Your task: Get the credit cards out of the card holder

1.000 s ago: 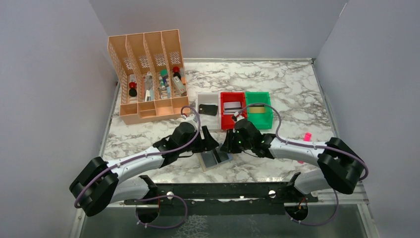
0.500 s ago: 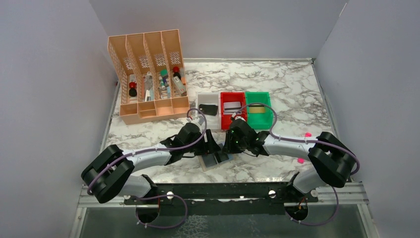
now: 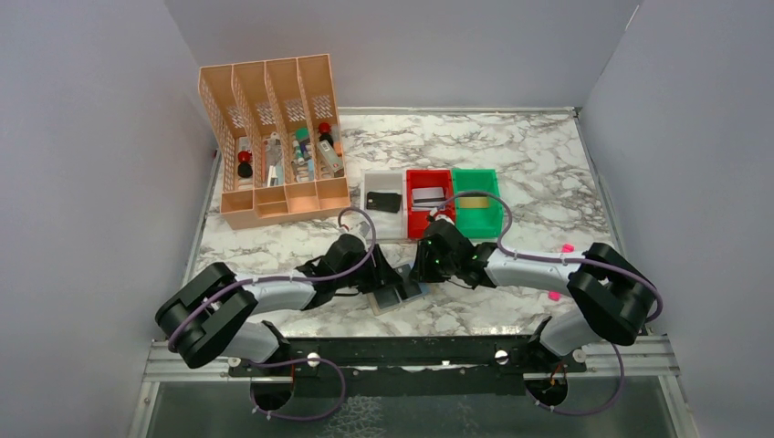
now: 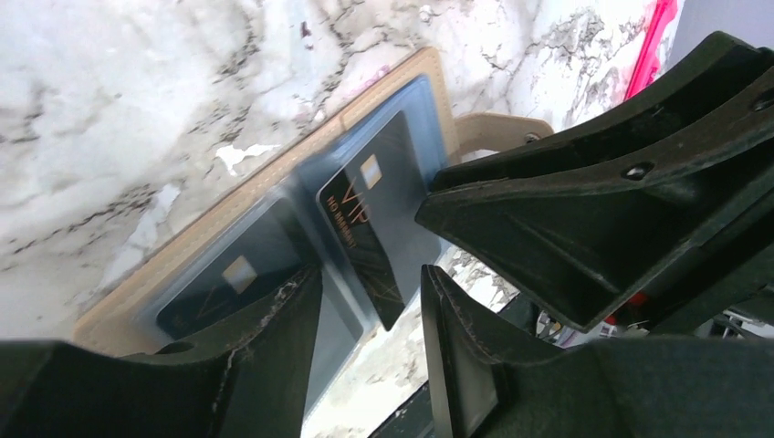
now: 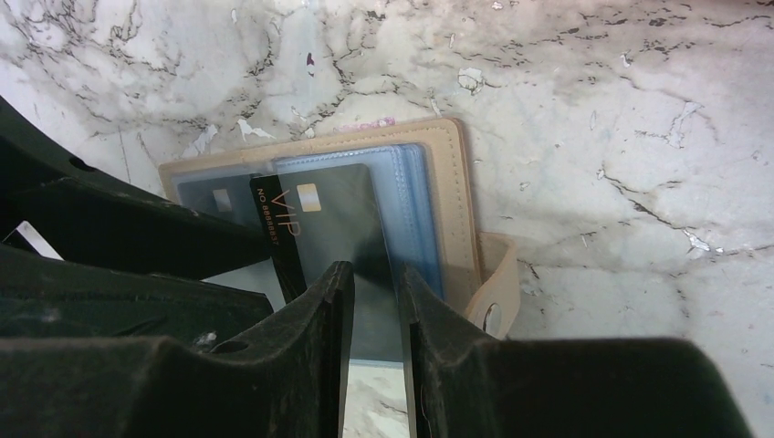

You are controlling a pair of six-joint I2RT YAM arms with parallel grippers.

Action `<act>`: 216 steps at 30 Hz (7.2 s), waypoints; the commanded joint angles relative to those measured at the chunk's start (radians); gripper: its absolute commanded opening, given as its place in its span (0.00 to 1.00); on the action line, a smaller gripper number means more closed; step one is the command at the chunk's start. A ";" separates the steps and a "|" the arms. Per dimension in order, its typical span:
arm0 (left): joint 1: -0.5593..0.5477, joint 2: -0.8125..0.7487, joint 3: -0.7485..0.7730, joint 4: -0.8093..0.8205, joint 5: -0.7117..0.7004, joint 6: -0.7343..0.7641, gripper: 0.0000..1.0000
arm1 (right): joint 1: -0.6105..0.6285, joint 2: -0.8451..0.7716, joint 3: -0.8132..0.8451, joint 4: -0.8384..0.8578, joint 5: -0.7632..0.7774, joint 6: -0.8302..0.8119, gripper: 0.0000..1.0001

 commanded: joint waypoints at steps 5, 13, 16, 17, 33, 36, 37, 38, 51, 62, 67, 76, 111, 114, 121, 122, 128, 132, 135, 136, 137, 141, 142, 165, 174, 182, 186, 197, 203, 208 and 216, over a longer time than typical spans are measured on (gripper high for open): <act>-0.013 -0.023 -0.099 0.108 -0.076 -0.137 0.44 | -0.003 0.040 -0.038 -0.055 0.041 0.013 0.30; -0.021 0.032 -0.121 0.203 -0.060 -0.168 0.42 | -0.003 0.045 -0.043 -0.045 0.040 0.020 0.30; -0.020 0.077 -0.107 0.243 -0.029 -0.158 0.42 | -0.003 0.049 -0.045 -0.045 0.037 0.025 0.30; -0.022 0.090 -0.102 0.249 -0.024 -0.157 0.40 | -0.003 0.048 -0.044 -0.044 0.039 0.028 0.30; -0.025 0.058 -0.132 0.263 -0.048 -0.158 0.03 | -0.003 0.044 -0.040 -0.060 0.054 0.032 0.30; -0.024 0.048 -0.136 0.263 -0.050 -0.154 0.00 | -0.002 0.039 -0.041 -0.065 0.061 0.033 0.30; -0.023 0.041 -0.139 0.262 -0.051 -0.152 0.00 | -0.003 0.038 -0.041 -0.069 0.065 0.033 0.30; -0.024 0.034 -0.142 0.262 -0.052 -0.150 0.00 | -0.003 0.036 -0.039 -0.072 0.068 0.033 0.30; -0.002 -0.161 -0.157 0.064 -0.103 -0.068 0.00 | -0.004 0.033 -0.018 -0.095 0.100 0.031 0.30; 0.010 -0.346 0.038 -0.370 -0.244 0.143 0.00 | -0.002 -0.047 -0.046 -0.004 0.061 0.022 0.31; 0.011 -0.367 0.059 -0.404 -0.249 0.173 0.00 | -0.003 -0.084 -0.016 -0.028 0.050 0.001 0.31; 0.013 -0.413 0.043 -0.311 -0.209 0.226 0.00 | -0.003 -0.252 -0.043 0.021 0.063 -0.046 0.60; 0.239 -0.389 0.014 0.076 0.597 0.313 0.00 | -0.178 -0.274 -0.302 0.839 -0.692 0.090 0.34; 0.239 -0.397 0.016 0.077 0.590 0.312 0.00 | -0.180 -0.257 -0.304 0.864 -0.734 0.095 0.31; 0.239 -0.417 0.021 0.077 0.577 0.315 0.00 | -0.184 -0.228 -0.313 0.919 -0.766 0.117 0.31; 0.239 -0.418 0.019 0.077 0.576 0.315 0.00 | -0.186 -0.225 -0.317 0.927 -0.769 0.120 0.29; 0.242 -0.433 0.013 0.077 0.567 0.315 0.00 | -0.198 -0.216 -0.340 0.982 -0.779 0.147 0.19; 0.247 -0.454 0.006 0.077 0.531 0.305 0.00 | -0.206 -0.219 -0.344 0.985 -0.791 0.148 0.11; 0.250 -0.456 0.004 0.078 0.522 0.300 0.00 | -0.209 -0.219 -0.344 0.990 -0.796 0.151 0.06; 0.250 -0.455 0.006 0.078 0.524 0.300 0.00 | -0.210 -0.218 -0.343 0.996 -0.799 0.153 0.04; 0.250 -0.454 0.006 0.077 0.522 0.300 0.00 | -0.210 -0.216 -0.343 1.002 -0.804 0.155 0.02; 0.260 -0.454 0.000 0.066 0.479 0.292 0.17 | -0.211 -0.215 -0.343 1.009 -0.800 0.160 0.01; 0.262 -0.454 0.003 0.047 0.461 0.298 0.29 | -0.211 -0.218 -0.343 1.001 -0.792 0.155 0.01; 0.263 -0.697 0.307 -0.790 -0.489 0.527 0.99 | -0.135 -0.140 0.269 -0.030 -0.093 -0.471 0.01; 0.263 -0.753 0.274 -0.825 -0.591 0.564 0.99 | 0.023 0.148 0.606 -0.176 0.330 -0.725 0.01; 0.263 -0.803 0.276 -0.844 -0.669 0.560 0.99 | 0.069 0.384 0.788 -0.177 0.535 -0.902 0.01; 0.262 -0.843 0.268 -0.845 -0.687 0.554 0.99 | 0.071 0.453 0.801 -0.106 0.555 -1.012 0.01; 0.264 -0.852 0.267 -0.844 -0.702 0.555 0.99 | 0.071 0.565 0.794 0.075 0.484 -1.239 0.02; 0.264 -0.851 0.267 -0.844 -0.703 0.555 0.99 | 0.066 0.608 0.767 0.153 0.449 -1.367 0.05; 0.264 -0.855 0.267 -0.846 -0.709 0.555 0.99 | 0.059 0.653 0.781 0.135 0.449 -1.385 0.06; 0.265 -0.844 0.268 -0.846 -0.705 0.557 0.99 | 0.047 0.668 0.762 0.141 0.469 -1.382 0.19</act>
